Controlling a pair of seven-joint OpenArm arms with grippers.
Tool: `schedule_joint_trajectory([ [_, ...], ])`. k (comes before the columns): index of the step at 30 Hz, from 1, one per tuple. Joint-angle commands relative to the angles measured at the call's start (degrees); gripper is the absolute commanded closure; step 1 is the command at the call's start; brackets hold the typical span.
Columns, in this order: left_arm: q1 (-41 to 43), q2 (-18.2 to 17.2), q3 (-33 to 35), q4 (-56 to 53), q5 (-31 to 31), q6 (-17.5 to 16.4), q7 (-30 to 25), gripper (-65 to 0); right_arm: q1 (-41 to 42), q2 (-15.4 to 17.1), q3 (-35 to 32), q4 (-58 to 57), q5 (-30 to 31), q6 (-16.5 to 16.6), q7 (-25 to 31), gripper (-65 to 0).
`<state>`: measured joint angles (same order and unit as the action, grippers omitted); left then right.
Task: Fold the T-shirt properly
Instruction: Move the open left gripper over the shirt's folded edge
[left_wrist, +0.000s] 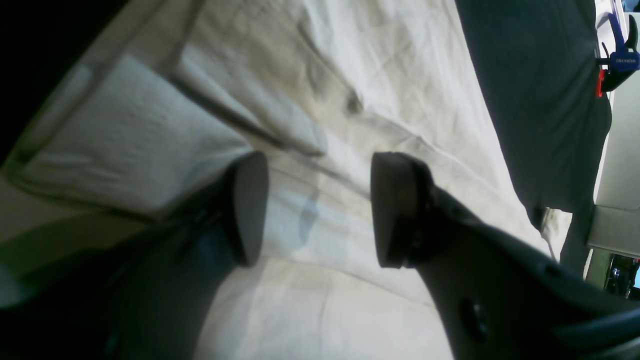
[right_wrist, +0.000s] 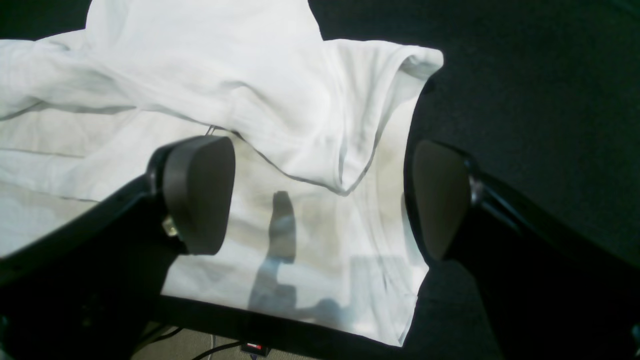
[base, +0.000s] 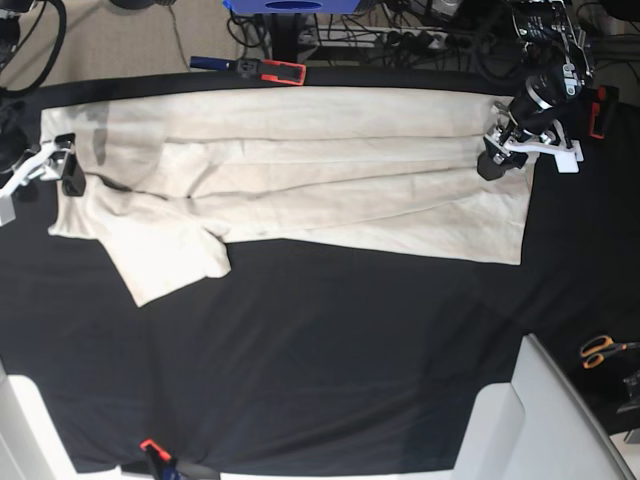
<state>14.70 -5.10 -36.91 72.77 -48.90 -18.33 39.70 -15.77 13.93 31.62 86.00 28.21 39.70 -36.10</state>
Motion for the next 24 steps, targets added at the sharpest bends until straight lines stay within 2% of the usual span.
schedule_joint_trajectory([
  [1, -1.03, -0.65, -0.15, 0.68, -0.19, 0.0, -0.36, -32.1, 0.25, 0.88, 0.16, 1.08, 0.94, 0.3, 1.15, -52.4],
  [6, -2.08, -0.57, -0.15, 0.41, -0.11, 0.0, -0.36, -32.1, 0.34, 0.88, 0.25, 1.26, 1.02, 0.3, -1.93, -52.4],
  [15, -2.96, -0.3, -0.24, 0.33, -0.11, 0.0, -0.36, -32.1, 0.43, 0.88, 0.6, 1.26, 1.02, 0.3, -2.1, -52.4],
  [20, -2.96, 1.02, -5.34, 0.33, -0.02, 0.0, -0.36, -32.1, 0.43, 0.88, 0.6, 1.26, 1.02, 0.3, -2.19, -52.4],
  [24, -2.87, 0.93, -6.65, 0.33, -0.02, 0.0, -0.36, -32.1, 0.52, 0.88, 0.6, 1.34, 1.02, 0.3, -2.28, -52.4],
])
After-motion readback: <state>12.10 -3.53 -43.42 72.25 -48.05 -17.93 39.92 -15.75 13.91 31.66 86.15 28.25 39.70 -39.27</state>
